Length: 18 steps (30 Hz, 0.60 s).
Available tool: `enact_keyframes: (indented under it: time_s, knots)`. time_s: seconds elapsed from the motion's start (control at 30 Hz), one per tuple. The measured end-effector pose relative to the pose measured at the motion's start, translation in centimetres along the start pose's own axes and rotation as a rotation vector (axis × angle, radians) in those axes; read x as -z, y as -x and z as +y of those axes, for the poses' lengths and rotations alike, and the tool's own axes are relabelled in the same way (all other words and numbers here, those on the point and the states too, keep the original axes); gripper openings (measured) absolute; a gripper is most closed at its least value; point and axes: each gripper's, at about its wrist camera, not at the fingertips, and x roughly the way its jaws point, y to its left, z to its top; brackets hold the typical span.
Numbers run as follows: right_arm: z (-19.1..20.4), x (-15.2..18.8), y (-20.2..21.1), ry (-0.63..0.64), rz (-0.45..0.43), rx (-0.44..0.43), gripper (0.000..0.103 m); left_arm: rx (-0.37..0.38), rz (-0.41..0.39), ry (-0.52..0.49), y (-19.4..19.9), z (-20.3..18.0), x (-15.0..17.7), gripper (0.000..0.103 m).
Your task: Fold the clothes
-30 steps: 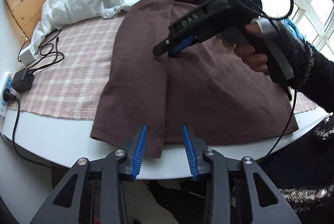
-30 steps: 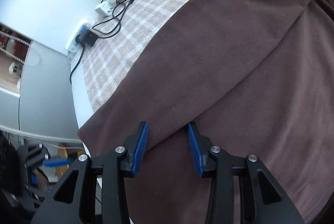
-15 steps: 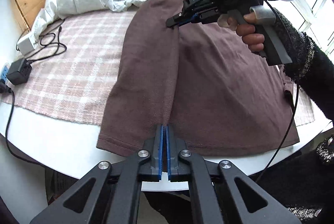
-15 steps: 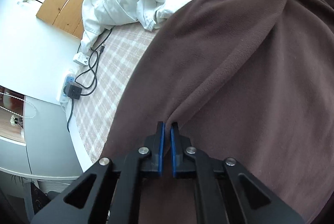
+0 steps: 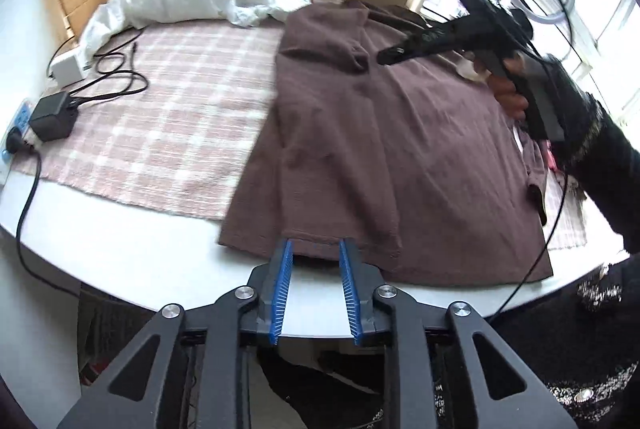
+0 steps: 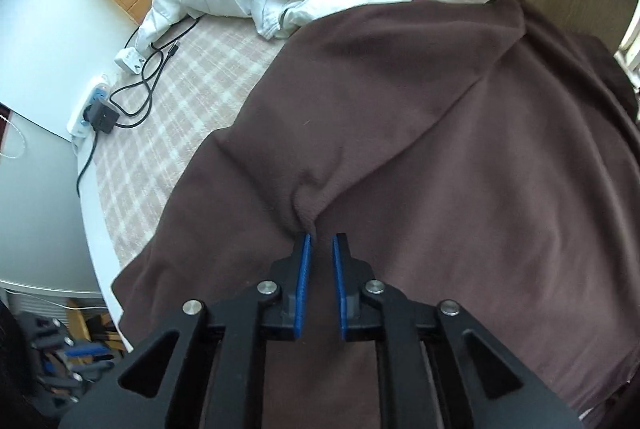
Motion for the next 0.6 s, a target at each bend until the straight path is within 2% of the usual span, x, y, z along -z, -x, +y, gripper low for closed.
enact_keyframes:
  time_s: [0.03, 0.1, 0.2, 0.23, 0.3, 0.37, 0.47, 0.53, 0.6]
  knots:
    - [0.3, 0.0, 0.7, 0.020, -0.018, -0.004, 0.013, 0.006, 0.017, 0.020, -0.5, 0.8, -0.4, 0.023]
    - [1.6, -0.5, 1.5, 0.065, -0.031, -0.069, 0.013, 0.025, 0.046, 0.025, -2.0, 1.3, -1.2, 0.023]
    - [4.6, -1.9, 0.4, 0.122, -0.003, -0.137, 0.013, 0.084, 0.087, 0.011, -4.1, 1.0, -1.5, 0.023]
    - [5.3, -2.3, -0.3, 0.138, 0.006, -0.137, 0.013, 0.089, 0.094, -0.005, -4.8, 0.8, -1.7, 0.019]
    - [6.1, -2.9, -2.0, 0.152, 0.027, -0.117, 0.013, 0.060, 0.119, -0.018, -5.7, 0.7, -1.3, 0.000]
    - [5.7, -3.1, -3.6, 0.135, 0.057, -0.089, 0.013, 0.031, 0.114, -0.001, -4.8, 1.3, -1.3, 0.000]
    - [3.9, -2.7, -4.9, 0.098, 0.086, -0.012, 0.013, -0.073, 0.037, 0.005, -0.5, 2.3, -1.4, 0.000]
    - [3.2, -2.2, -4.9, 0.079, 0.086, -0.014, 0.013, -0.042, 0.025, 0.032, 1.0, 3.1, -1.3, 0.000]
    - [2.5, -1.8, -4.8, 0.060, 0.082, -0.030, 0.013, -0.001, 0.053, 0.044, 0.4, 3.3, -1.1, 0.000]
